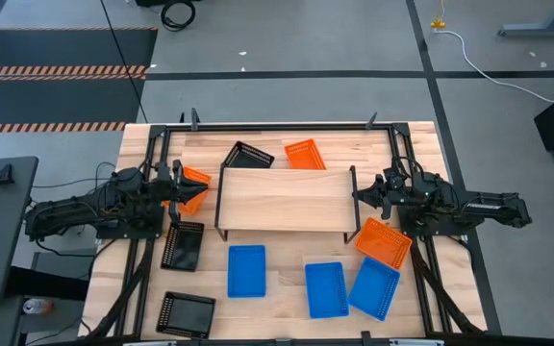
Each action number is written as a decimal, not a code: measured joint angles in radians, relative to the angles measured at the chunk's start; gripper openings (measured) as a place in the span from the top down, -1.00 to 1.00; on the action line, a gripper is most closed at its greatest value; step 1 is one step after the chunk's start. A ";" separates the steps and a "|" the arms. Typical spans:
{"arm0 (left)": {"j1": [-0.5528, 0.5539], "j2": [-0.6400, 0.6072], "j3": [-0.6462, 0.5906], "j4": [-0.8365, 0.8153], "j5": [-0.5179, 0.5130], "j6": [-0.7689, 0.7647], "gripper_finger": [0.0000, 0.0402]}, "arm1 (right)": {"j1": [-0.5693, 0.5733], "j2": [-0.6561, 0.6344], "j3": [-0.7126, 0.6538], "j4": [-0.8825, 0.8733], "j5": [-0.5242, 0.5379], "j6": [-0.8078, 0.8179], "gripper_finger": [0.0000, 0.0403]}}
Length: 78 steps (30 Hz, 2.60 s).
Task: Stack baskets on shelf by color
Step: Put the top left orange bin on the shelf
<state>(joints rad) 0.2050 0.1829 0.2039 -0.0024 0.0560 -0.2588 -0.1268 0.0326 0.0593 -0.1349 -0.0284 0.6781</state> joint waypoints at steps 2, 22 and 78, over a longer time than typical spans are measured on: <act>0.000 0.000 0.000 0.015 -0.016 -0.018 0.83 | 0.000 0.000 0.000 0.000 0.000 0.000 0.95; -0.002 0.000 0.000 0.169 -0.034 0.016 0.74 | 0.000 0.000 0.000 0.000 0.001 -0.026 0.95; -0.002 0.547 0.604 -1.020 -0.332 -0.290 -0.01 | -0.037 0.208 0.119 -0.230 0.689 -0.204 0.21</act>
<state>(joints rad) 0.2035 0.7300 0.8078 -1.0220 -0.2760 -0.5489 -0.1635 0.2404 0.1786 -0.3646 0.6603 0.4744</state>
